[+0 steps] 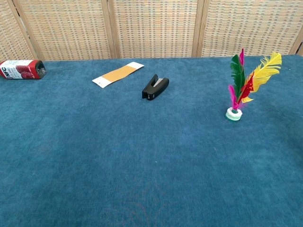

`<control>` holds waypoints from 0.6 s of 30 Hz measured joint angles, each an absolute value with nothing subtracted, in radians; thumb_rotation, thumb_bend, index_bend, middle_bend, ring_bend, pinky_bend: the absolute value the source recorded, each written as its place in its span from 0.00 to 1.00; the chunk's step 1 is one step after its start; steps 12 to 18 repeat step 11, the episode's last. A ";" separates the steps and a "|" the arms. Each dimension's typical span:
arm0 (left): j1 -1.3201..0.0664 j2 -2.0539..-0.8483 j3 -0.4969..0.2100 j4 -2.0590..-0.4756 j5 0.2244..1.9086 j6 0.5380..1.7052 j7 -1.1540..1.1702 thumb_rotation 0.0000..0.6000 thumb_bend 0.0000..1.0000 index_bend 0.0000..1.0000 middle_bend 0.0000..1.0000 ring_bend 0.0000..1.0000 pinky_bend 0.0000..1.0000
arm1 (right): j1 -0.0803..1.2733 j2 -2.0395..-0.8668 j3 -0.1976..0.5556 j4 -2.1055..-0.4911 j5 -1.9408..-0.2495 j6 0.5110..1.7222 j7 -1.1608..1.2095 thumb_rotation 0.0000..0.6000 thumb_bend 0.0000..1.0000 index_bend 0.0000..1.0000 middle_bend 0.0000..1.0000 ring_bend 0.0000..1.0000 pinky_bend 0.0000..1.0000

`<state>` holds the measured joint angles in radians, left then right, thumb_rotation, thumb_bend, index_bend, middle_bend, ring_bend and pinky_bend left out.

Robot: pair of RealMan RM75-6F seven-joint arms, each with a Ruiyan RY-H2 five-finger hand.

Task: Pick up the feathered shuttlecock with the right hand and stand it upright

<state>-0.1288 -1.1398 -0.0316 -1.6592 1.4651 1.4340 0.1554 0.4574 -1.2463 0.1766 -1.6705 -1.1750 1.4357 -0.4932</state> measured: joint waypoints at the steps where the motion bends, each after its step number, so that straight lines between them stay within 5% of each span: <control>1: -0.128 -1.139 -0.031 -1.660 1.467 1.435 0.155 1.00 0.01 0.00 0.00 0.00 0.00 | 0.434 -1.243 0.161 -1.673 -1.193 1.452 -0.463 1.00 0.32 0.10 0.00 0.00 0.00; 11: -0.125 -1.138 -0.033 -1.657 1.465 1.440 0.156 1.00 0.01 0.00 0.00 0.00 0.00 | 0.257 -1.249 0.012 -1.620 -1.361 1.554 -0.261 1.00 0.32 0.09 0.00 0.00 0.00; 18: -0.125 -1.138 -0.033 -1.657 1.465 1.440 0.156 1.00 0.01 0.00 0.00 0.00 0.00 | 0.257 -1.249 0.012 -1.620 -1.361 1.554 -0.261 1.00 0.32 0.09 0.00 0.00 0.00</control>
